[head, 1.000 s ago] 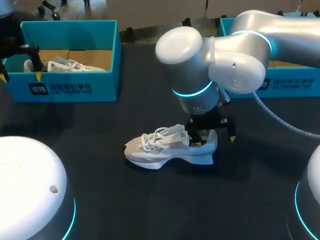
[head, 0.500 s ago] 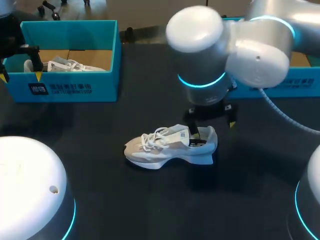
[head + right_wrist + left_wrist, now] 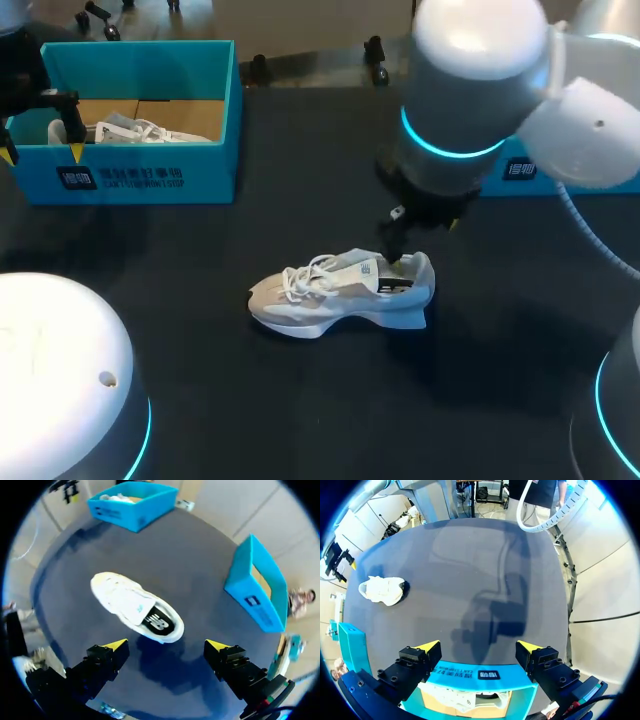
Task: Take the shoe out of the shoebox, open the shoe tongue, remove and reinsert the insole, then place the shoe into the shoebox
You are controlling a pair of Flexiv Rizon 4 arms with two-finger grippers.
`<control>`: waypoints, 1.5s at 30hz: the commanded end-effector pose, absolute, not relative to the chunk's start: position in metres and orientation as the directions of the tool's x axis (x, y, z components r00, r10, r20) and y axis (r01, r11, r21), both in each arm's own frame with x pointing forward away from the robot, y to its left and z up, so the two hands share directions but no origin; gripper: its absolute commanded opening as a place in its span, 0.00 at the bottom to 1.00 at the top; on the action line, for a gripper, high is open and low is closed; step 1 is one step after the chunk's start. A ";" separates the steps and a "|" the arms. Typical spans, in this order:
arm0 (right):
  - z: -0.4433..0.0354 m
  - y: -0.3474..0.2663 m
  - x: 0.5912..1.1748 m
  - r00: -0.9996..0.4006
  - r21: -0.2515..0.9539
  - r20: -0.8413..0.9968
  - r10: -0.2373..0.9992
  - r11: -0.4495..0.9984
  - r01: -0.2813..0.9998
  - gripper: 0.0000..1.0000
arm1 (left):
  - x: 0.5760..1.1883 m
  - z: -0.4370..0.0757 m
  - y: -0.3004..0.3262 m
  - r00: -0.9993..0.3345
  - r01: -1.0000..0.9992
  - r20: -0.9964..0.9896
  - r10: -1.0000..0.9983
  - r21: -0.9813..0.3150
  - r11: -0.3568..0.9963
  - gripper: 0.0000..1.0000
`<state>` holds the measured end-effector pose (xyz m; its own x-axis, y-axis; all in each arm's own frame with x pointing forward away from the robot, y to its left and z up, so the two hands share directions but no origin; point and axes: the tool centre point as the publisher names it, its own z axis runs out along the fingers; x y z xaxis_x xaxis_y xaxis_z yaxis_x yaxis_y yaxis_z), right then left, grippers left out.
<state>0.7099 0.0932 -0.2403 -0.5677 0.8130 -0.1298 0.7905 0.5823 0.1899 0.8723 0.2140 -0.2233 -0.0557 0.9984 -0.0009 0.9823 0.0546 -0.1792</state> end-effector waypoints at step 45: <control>-0.252 0.084 0.718 -0.934 0.554 -0.225 0.277 0.825 0.111 1.00 | 0.871 -0.223 0.214 -0.056 0.983 0.001 0.998 -0.175 0.055 1.00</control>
